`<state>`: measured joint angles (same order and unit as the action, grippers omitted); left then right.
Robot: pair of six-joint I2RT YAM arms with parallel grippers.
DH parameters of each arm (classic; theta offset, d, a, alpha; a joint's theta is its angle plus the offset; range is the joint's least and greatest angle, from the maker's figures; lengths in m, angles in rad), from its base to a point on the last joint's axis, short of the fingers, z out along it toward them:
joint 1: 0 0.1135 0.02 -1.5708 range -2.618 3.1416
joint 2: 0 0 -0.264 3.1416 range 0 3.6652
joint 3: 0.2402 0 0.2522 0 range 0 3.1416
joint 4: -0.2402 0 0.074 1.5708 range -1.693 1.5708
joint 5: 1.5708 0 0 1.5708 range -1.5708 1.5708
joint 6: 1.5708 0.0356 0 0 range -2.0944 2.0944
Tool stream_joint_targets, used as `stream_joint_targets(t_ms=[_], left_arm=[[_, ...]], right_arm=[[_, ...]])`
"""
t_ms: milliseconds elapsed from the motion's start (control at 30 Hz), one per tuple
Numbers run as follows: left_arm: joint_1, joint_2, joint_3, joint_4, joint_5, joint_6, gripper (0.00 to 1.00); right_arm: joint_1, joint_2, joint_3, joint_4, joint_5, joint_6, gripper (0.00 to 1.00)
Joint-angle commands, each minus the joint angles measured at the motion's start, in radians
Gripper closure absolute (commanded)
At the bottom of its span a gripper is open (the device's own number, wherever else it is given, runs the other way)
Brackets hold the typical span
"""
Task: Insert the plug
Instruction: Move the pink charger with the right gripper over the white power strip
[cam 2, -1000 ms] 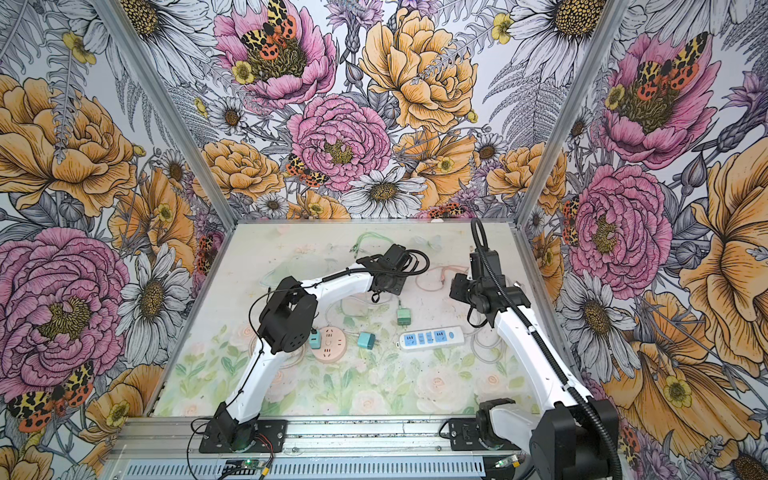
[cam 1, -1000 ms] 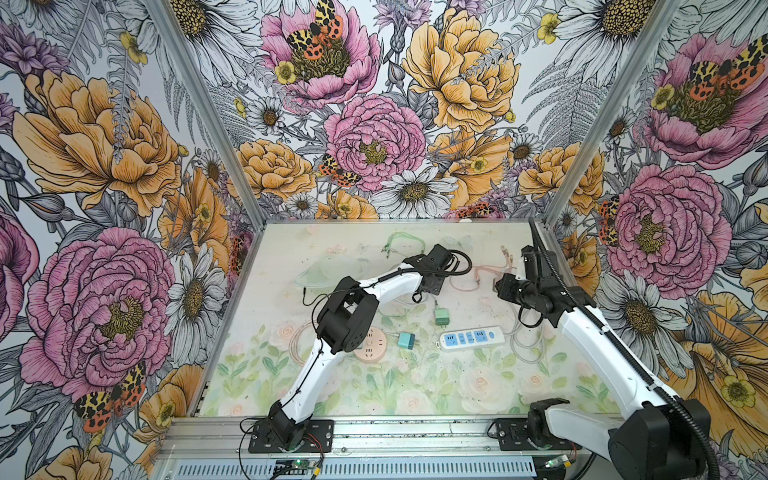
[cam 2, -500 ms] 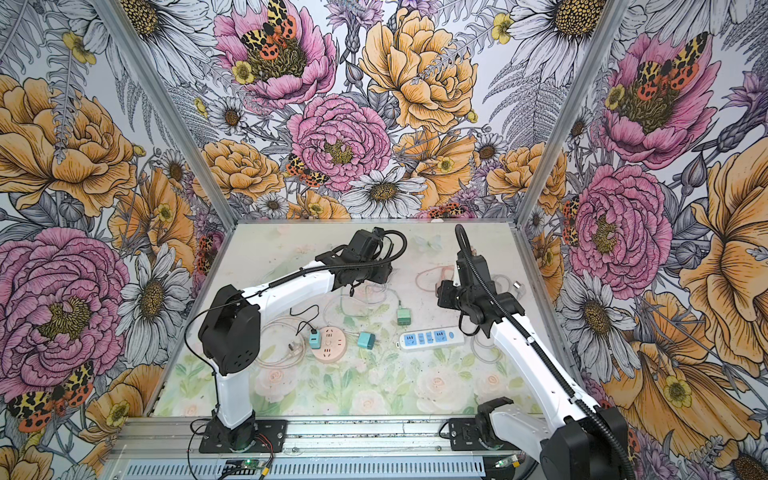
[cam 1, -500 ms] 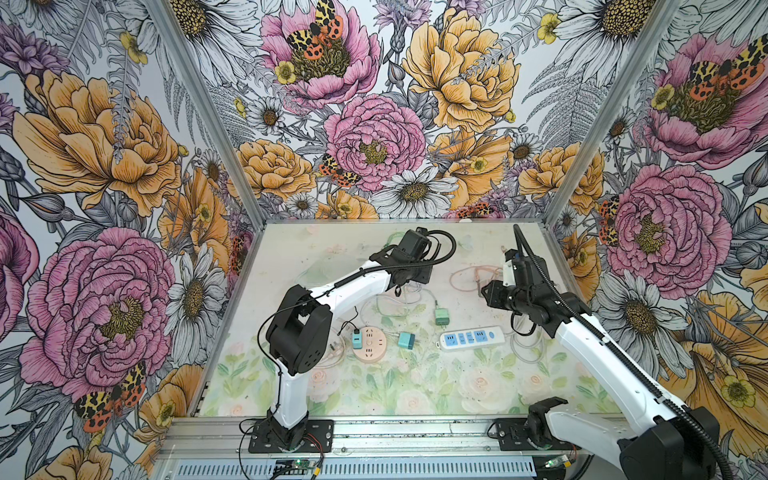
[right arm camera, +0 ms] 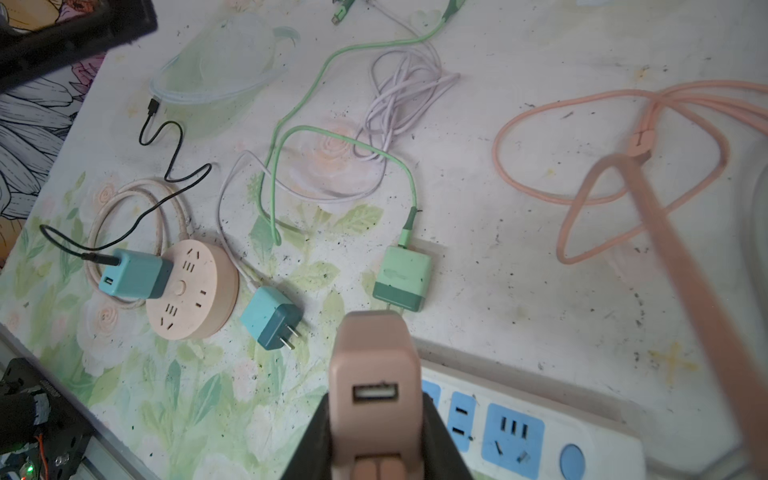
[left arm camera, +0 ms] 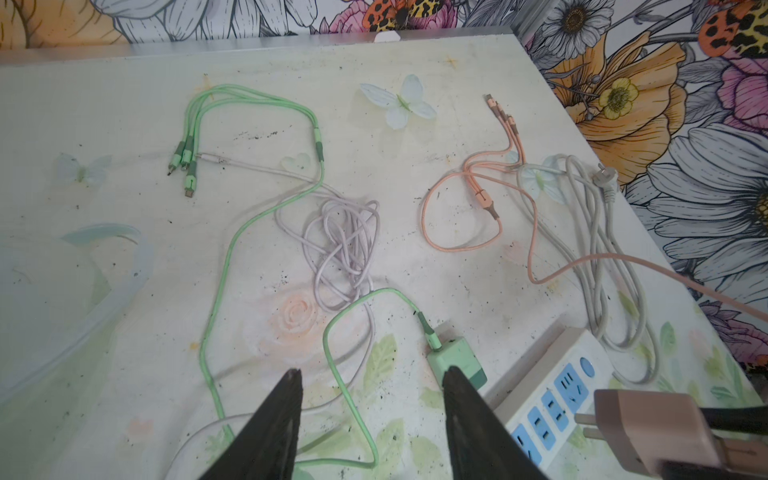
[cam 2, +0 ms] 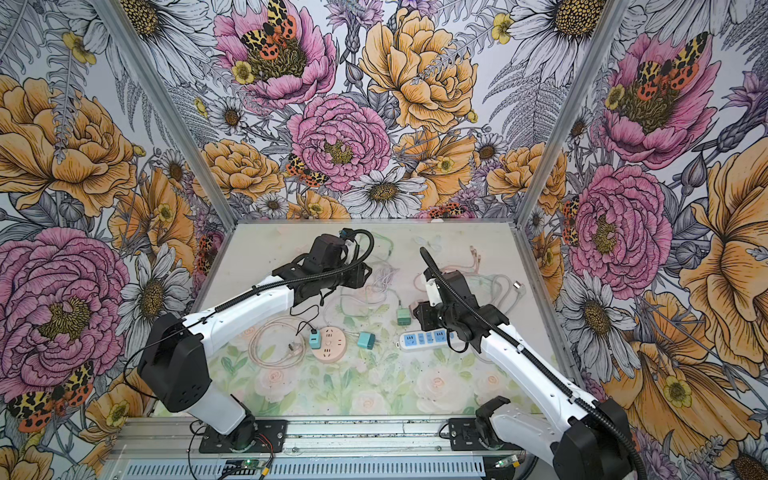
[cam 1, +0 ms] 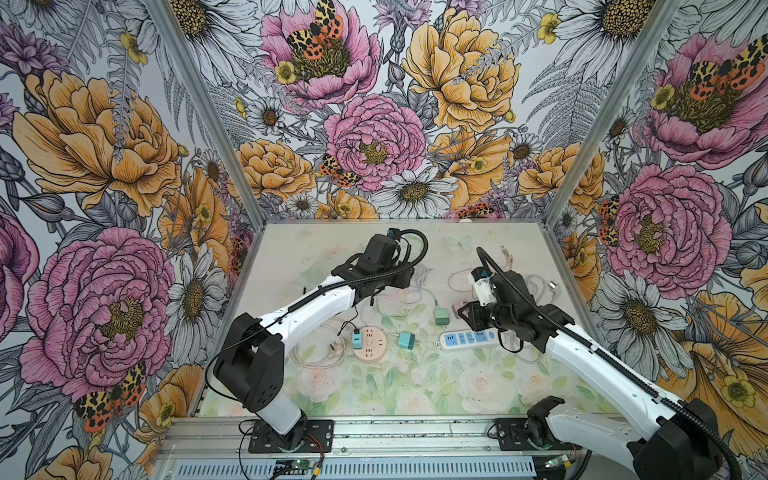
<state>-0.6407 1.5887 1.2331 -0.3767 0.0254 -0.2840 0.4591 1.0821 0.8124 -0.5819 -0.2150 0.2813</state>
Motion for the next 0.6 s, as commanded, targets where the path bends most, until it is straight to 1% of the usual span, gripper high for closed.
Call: stream_joint_targets(t_ms=[0, 33, 67, 167, 267, 333, 400, 433, 467, 567], left_arm=[[0.012, -0.043, -0.046, 0.013, 0.018, -0.021, 0.44], [0.012, -0.051, -0.056, 0.012, 0.016, -0.020, 0.44], [0.013, -0.058, -0.067, 0.013, 0.015, -0.019, 0.44], [0.021, -0.072, -0.090, 0.020, 0.018, -0.015, 0.44], [0.030, -0.075, -0.110, 0.040, 0.041, -0.016, 0.44], [0.033, -0.072, -0.118, 0.048, 0.051, -0.017, 0.44], [0.036, -0.069, -0.127, 0.060, 0.068, -0.018, 0.44], [0.037, -0.066, -0.131, 0.070, 0.079, -0.020, 0.44], [0.038, -0.063, -0.136, 0.081, 0.090, -0.021, 0.44], [0.038, -0.047, -0.143, 0.104, 0.112, -0.030, 0.44]], right_arm=[[0.024, -0.015, 0.001, 0.065, -0.049, -0.197, 1.00], [0.034, -0.028, 0.002, 0.065, -0.040, -0.264, 1.00], [0.040, -0.042, 0.002, 0.064, -0.058, -0.339, 1.00], [0.044, -0.065, 0.010, 0.060, -0.155, -0.508, 1.00], [0.050, -0.061, 0.030, 0.060, -0.260, -0.588, 1.00], [0.054, -0.055, 0.036, 0.055, -0.281, -0.630, 1.00], [0.055, -0.043, 0.042, 0.006, -0.254, -0.717, 1.00], [0.054, -0.032, 0.050, -0.016, -0.219, -0.756, 1.00], [0.054, -0.014, 0.060, -0.037, -0.175, -0.784, 1.00], [0.053, 0.058, 0.101, -0.121, -0.119, -0.848, 1.00]])
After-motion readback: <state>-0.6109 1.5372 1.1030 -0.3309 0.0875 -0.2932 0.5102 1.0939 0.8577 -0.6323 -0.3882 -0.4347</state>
